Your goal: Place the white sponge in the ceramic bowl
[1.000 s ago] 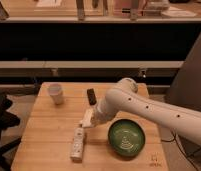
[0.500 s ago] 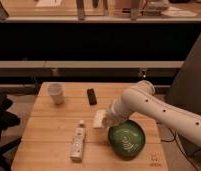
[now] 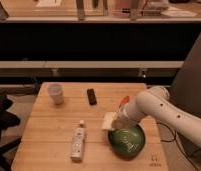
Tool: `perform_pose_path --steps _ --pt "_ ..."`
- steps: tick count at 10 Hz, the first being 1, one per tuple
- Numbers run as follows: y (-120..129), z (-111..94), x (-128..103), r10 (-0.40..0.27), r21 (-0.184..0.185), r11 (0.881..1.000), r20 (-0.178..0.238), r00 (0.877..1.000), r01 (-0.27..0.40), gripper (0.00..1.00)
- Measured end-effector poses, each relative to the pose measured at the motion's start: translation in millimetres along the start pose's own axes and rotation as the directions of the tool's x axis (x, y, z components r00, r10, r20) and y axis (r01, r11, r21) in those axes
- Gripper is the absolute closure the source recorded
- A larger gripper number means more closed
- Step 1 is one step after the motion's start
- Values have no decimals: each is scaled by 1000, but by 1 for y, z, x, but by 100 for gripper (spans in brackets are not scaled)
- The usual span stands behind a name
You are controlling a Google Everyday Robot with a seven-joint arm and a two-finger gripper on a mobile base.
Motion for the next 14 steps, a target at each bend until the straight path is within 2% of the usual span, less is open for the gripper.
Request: perform_pose_path --steps 7,8,12,14 --pt "21 -6 7 51 19 999 -4 999 -51 97" --pt "24 -7 5 57 20 998 -5 998 -57 95" --pt "30 -7 4 71 21 997 -4 997 -70 62" --pt "35 -7 4 79 20 997 -7 997 -79 51"
